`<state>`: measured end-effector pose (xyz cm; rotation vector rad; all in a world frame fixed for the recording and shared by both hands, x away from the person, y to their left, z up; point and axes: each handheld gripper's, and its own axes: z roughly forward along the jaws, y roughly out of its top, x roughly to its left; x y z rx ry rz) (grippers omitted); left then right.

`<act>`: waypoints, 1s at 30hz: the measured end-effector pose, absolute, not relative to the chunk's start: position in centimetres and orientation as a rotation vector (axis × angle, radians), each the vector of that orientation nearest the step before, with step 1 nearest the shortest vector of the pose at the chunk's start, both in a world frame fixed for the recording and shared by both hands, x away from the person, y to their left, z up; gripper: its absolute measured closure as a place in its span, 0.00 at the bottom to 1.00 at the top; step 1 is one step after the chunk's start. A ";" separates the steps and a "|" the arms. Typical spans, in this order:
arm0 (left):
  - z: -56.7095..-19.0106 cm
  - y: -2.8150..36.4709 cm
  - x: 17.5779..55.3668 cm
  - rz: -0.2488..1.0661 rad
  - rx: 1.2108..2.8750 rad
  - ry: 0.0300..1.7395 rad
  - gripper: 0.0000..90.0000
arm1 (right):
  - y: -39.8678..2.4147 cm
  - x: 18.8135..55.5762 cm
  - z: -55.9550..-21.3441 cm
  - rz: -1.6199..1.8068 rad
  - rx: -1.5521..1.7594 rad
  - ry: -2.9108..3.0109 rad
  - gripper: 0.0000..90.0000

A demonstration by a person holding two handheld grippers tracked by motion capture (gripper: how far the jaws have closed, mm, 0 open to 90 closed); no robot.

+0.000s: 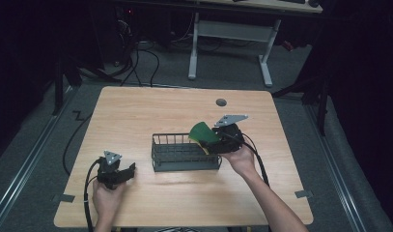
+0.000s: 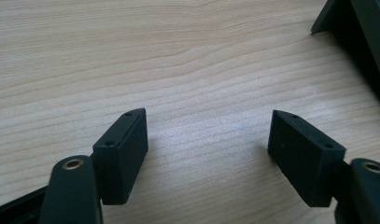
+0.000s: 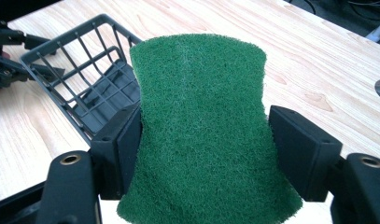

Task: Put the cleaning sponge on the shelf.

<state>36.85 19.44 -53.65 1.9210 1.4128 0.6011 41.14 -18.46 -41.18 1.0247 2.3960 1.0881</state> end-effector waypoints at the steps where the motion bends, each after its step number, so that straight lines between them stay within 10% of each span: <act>1: -53.6 19.4 36.8 0.601 1.921 1.413 0.32 | -18.3 41.2 -41.4 1.075 1.014 2.400 0.32; 30: -53.7 19.4 36.8 0.602 1.919 1.413 0.32 | -17.2 41.5 -42.6 0.949 1.053 2.378 0.32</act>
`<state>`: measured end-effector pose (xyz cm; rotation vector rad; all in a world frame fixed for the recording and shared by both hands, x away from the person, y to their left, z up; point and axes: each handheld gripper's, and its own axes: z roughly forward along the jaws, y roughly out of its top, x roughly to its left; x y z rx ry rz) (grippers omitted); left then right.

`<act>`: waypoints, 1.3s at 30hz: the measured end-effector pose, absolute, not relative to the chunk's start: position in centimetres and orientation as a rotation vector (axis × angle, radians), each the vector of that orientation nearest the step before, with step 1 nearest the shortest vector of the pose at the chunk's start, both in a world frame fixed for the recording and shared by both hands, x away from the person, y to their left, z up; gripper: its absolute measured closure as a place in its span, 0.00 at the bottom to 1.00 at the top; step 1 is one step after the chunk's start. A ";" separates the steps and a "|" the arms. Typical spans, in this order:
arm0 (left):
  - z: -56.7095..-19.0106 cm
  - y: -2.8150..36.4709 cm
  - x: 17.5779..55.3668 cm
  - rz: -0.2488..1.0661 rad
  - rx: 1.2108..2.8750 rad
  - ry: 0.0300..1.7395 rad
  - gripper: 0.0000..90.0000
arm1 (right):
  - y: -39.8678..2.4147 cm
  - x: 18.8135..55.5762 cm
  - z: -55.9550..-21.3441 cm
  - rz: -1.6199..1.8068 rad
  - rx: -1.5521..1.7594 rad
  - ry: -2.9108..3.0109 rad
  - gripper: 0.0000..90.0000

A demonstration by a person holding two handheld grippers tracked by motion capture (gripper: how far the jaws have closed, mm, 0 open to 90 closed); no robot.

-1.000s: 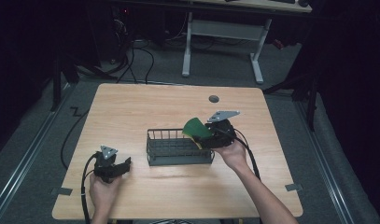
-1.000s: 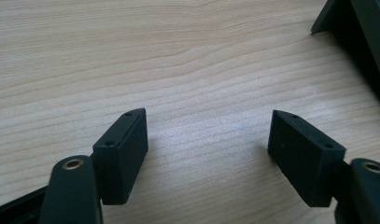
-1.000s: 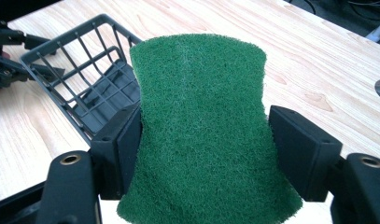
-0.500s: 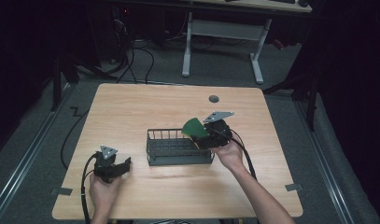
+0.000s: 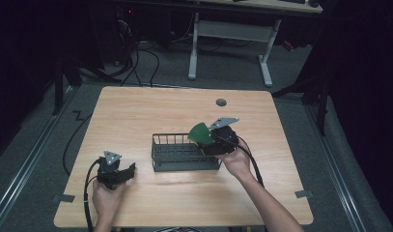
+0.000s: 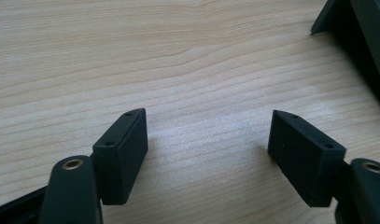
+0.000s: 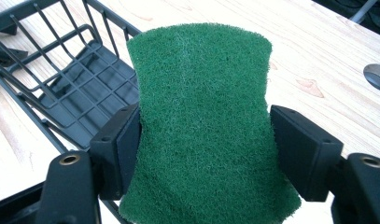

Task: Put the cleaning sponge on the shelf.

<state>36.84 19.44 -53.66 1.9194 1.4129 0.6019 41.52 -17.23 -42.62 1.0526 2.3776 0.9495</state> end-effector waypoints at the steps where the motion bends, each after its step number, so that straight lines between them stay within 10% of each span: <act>1: -53.7 19.4 36.8 0.602 1.919 1.413 0.32 | -17.2 41.5 -42.6 0.946 1.054 2.379 0.32; 39: -53.7 19.5 36.8 0.593 1.912 1.412 0.32 | -16.6 41.1 -43.1 0.862 1.092 2.409 0.33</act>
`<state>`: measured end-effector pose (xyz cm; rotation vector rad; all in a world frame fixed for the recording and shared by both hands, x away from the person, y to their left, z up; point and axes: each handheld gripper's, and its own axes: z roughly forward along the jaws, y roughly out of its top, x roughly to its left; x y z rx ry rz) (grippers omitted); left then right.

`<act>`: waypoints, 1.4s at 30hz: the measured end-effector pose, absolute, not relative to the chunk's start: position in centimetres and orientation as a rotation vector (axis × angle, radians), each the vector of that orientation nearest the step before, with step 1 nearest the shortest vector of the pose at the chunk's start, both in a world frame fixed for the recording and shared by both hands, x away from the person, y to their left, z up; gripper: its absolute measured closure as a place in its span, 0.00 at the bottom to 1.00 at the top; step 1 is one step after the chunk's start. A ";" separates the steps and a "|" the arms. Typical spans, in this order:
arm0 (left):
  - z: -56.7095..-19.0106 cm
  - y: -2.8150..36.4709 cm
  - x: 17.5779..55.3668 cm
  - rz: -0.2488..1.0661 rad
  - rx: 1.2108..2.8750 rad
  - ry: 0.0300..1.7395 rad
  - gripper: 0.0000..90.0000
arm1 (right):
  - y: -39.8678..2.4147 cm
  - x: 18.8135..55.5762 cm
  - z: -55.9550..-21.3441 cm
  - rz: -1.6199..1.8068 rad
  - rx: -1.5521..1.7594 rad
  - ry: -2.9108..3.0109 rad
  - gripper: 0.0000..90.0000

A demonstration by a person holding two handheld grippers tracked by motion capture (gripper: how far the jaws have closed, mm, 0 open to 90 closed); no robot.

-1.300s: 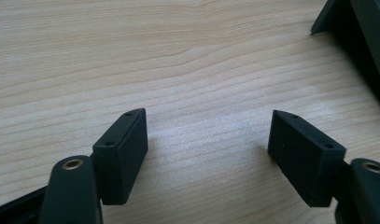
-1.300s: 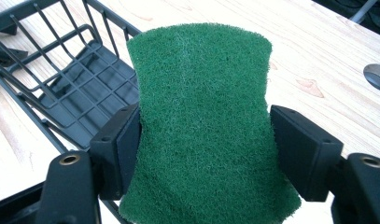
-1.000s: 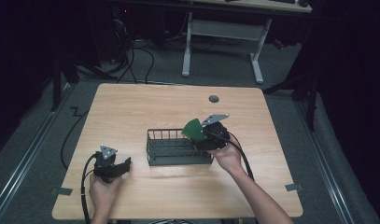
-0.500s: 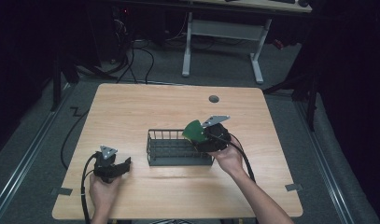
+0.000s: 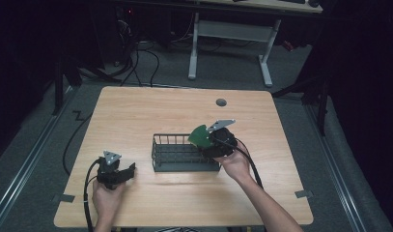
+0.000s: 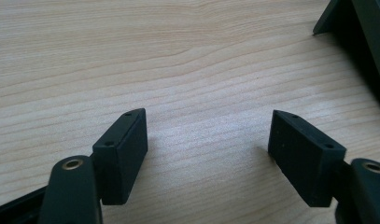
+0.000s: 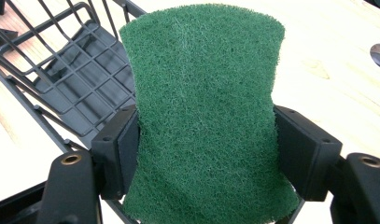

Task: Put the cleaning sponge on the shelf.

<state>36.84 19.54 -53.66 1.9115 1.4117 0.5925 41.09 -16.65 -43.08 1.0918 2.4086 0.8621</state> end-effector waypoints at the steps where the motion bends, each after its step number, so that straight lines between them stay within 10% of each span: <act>1: -53.7 19.5 36.8 0.592 1.912 1.412 0.32 | -16.5 41.0 -43.1 0.852 1.092 2.407 0.33; 42: -53.7 19.5 36.8 0.592 1.912 1.411 0.32 | -16.4 39.8 -43.2 0.810 1.062 2.390 0.28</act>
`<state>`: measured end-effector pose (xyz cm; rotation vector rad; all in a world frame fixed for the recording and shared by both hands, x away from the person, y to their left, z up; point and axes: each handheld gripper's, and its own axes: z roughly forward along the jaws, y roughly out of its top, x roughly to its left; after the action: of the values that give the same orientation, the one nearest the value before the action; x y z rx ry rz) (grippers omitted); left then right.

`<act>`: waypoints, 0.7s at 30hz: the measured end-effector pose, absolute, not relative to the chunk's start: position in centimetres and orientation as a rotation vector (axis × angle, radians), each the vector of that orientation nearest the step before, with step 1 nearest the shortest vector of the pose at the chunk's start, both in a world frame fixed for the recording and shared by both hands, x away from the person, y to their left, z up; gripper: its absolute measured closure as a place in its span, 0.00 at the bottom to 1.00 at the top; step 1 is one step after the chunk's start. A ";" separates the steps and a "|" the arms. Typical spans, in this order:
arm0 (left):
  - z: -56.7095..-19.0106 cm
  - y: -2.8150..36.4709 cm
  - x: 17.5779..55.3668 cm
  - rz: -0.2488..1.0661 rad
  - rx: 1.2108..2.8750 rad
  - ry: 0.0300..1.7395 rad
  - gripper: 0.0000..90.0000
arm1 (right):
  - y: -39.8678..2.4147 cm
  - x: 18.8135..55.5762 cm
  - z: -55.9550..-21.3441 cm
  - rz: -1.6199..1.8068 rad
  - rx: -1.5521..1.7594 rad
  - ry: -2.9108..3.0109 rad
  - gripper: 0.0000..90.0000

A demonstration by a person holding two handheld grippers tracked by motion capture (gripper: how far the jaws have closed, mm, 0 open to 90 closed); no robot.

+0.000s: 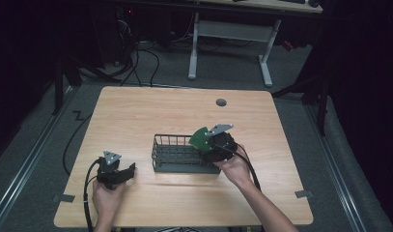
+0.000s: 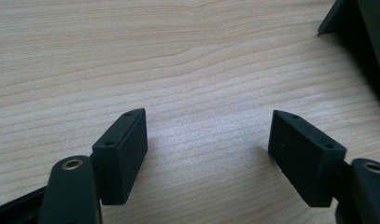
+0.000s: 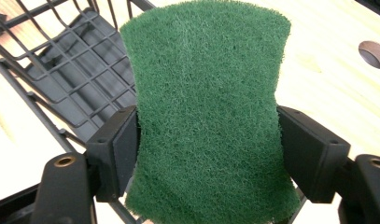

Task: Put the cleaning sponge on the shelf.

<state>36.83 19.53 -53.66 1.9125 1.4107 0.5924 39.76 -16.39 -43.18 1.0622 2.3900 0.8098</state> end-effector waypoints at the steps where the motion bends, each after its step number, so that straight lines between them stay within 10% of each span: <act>1: -53.7 19.5 36.8 0.593 1.914 1.411 0.32 | -16.4 39.7 -43.2 0.812 1.059 2.393 0.28; 16: -53.7 19.5 36.8 0.592 1.913 1.410 0.32 | -16.8 39.5 -43.1 0.859 1.024 2.402 0.27; 21: -53.7 19.5 36.8 0.592 1.913 1.410 0.32 | -16.9 39.2 -43.0 0.890 0.988 2.381 0.44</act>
<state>36.83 19.53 -53.66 1.9131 1.4101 0.5916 39.23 -16.88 -43.02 0.9878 2.3809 0.8901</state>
